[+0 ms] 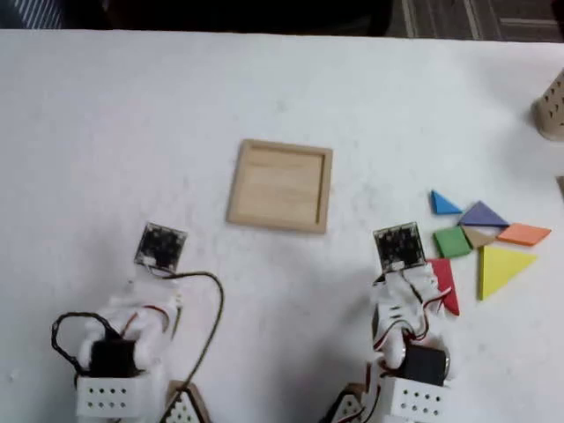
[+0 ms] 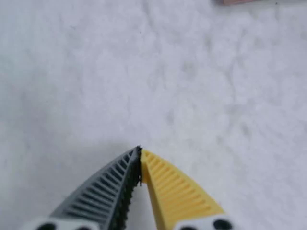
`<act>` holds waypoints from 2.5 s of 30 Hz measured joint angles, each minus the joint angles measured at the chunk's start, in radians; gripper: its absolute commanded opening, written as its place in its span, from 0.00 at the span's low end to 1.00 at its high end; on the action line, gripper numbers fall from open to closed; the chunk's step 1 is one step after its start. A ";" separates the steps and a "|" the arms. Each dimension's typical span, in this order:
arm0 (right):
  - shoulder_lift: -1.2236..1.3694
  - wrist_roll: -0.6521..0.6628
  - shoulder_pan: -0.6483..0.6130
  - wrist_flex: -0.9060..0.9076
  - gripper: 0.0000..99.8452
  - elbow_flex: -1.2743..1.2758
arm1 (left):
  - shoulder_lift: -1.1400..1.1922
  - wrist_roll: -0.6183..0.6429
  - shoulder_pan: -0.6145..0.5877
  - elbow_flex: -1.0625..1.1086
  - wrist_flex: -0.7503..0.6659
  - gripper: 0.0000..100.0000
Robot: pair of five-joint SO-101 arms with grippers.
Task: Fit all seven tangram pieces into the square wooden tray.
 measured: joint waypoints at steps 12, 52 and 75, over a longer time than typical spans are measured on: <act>0.000 0.000 0.000 0.000 0.02 0.000 | 0.000 0.000 0.000 0.000 0.000 0.02; 0.000 0.000 0.000 0.000 0.02 0.000 | 0.000 0.000 0.000 0.000 0.000 0.02; 0.000 0.000 0.000 0.000 0.02 0.000 | 0.112 -0.005 0.000 -0.480 -0.104 0.02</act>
